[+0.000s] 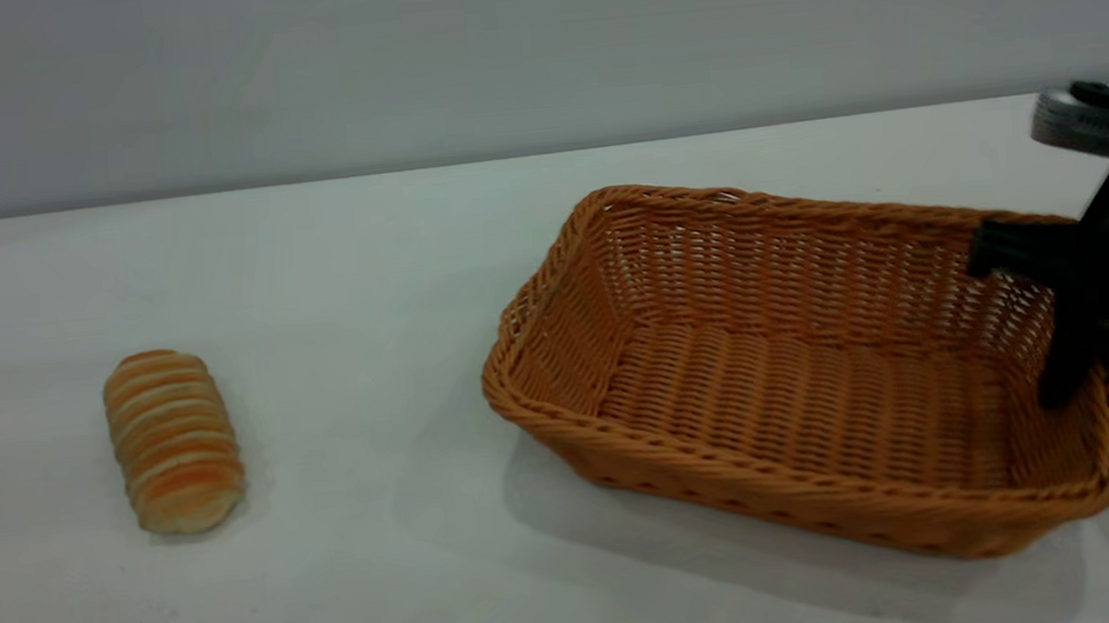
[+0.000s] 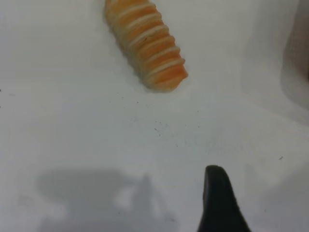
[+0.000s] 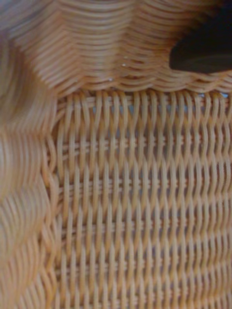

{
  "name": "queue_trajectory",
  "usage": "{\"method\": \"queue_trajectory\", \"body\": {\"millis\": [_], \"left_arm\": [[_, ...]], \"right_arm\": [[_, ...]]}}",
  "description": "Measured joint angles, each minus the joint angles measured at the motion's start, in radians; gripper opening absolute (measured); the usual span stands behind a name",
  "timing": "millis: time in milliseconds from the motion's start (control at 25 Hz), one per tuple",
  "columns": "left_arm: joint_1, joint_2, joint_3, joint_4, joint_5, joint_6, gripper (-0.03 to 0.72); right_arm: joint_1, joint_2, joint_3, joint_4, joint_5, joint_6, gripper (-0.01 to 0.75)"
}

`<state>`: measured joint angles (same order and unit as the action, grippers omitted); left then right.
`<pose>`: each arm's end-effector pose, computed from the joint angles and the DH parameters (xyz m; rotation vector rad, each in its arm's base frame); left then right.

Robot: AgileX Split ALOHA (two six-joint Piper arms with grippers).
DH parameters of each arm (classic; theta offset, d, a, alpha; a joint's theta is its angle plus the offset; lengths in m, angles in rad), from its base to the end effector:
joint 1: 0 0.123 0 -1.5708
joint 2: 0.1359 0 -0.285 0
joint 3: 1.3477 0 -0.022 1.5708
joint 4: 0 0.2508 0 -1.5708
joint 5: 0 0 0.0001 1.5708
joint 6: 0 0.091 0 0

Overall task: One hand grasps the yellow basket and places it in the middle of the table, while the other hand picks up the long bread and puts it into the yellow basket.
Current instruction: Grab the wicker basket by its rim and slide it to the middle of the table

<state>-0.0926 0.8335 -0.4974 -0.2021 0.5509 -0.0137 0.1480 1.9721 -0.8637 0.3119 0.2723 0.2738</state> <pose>0.1493 -0.0235 0.2531 -0.0600 2.3703 -0.2593 0.3168 0.0549 0.0785 0.5948 2.8263 0.2607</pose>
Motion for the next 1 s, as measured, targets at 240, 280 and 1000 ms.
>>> {"method": "queue_trajectory", "body": {"millis": [240, 280, 1000], "left_arm": [[0.0, 0.0, 0.0, 0.0, 0.0, -0.001, 0.503], [0.0, 0.0, 0.0, 0.0, 0.0, -0.001, 0.503], [0.0, 0.0, 0.0, 0.0, -0.001, -0.001, 0.503]], "right_arm": [[0.1, 0.006, -0.11, 0.161, 0.044, -0.207, 0.048], [0.117, 0.013, -0.124, 0.193, 0.049, -0.242, 0.049], [0.231, 0.111, -0.225, 0.371, -0.008, -0.508, 0.443]]}}
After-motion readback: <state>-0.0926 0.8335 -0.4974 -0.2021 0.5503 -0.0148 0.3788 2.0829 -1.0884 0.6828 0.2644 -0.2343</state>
